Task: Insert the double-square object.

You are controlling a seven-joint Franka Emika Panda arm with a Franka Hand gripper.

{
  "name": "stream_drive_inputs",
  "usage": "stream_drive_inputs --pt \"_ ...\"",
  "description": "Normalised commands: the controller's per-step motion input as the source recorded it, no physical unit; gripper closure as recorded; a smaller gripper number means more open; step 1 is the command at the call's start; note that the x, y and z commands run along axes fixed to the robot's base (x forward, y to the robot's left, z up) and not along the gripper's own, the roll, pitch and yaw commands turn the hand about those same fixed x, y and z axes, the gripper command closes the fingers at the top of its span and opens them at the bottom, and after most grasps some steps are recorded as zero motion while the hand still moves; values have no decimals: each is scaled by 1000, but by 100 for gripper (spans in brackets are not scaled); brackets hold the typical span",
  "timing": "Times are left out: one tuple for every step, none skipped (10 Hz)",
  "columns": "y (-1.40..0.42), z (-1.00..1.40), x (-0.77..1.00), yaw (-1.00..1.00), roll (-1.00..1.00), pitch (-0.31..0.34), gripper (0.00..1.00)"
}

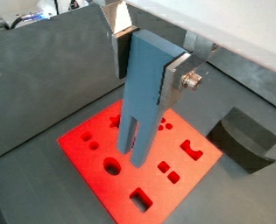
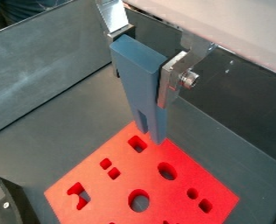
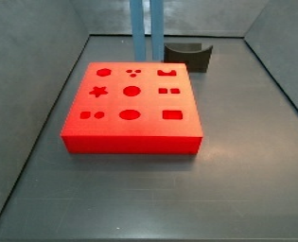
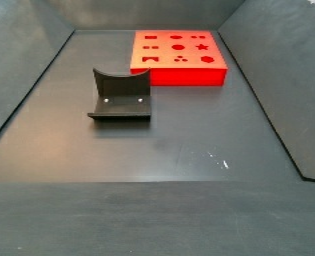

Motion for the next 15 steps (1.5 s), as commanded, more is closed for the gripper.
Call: stream_drive_inputs --pt "0 0 -29 0 -6 -23 100" --pt "17 0 0 0 0 0 100" --pt "-63 -60 89 9 216 -13 100" --pt "-131 -3 603 37 500 193 100" --pt "0 0 626 26 500 141 100" --pt "0 49 626 14 500 74 100" --pt "0 37 637 11 500 60 100" --pt "0 9 597 0 500 129 100" --pt "0 0 29 0 20 0 100" --pt "0 0 0 0 10 0 100" --pt "160 -720 0 40 0 -27 100" --pt "94 -920 129 120 83 0 100" --pt "91 -954 269 126 97 0 100" --pt "149 -994 131 60 101 -13 100" --pt "54 -671 91 0 21 0 100"
